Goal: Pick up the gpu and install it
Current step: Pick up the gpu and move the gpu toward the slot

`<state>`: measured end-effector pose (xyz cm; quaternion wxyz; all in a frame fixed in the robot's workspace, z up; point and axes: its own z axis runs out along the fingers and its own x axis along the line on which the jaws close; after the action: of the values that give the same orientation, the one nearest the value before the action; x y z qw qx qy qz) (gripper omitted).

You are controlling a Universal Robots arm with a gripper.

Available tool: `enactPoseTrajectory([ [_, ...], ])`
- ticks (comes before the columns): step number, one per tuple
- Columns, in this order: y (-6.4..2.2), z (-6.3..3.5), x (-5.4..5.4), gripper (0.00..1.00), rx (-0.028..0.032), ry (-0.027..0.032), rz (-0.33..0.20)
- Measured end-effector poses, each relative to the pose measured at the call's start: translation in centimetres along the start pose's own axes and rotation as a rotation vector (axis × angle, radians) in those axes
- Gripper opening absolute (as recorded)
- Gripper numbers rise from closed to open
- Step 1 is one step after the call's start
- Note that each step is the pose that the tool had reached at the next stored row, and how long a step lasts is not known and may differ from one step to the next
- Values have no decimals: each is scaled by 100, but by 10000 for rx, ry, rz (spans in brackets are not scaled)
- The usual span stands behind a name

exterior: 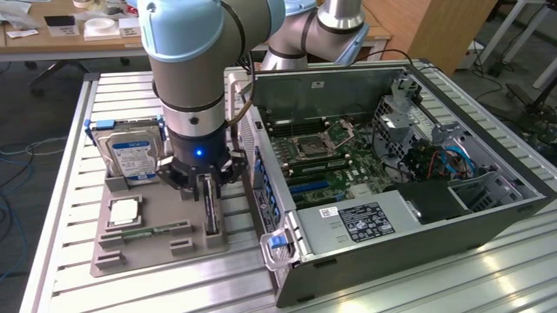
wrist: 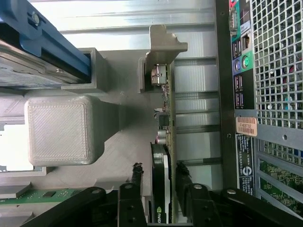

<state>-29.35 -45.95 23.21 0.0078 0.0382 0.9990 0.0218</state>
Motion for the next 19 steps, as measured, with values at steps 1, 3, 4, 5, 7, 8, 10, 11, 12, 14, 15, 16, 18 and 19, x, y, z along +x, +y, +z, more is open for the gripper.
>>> enactPoseTrajectory([
  [1,0,0,0,39,0,0,0],
  [3,0,0,0,39,0,0,0],
  [4,0,0,0,39,0,0,0],
  [5,-1,0,0,39,0,0,0],
  [7,-15,-1,-1,39,0,0,-1],
  [8,-21,-1,-2,39,0,1,-1],
  [10,-22,2,-1,39,-1,-1,1],
  [11,-23,12,-1,39,-2,-1,1],
  [12,-24,17,-1,39,0,0,0],
  [14,-24,18,-1,39,1,1,0],
  [15,-24,18,-1,39,2,1,0],
  [16,-24,17,-1,39,2,2,0],
  [18,-24,26,-2,39,-3,-2,-1],
  [19,-24,26,-1,39,-3,0,0],
])
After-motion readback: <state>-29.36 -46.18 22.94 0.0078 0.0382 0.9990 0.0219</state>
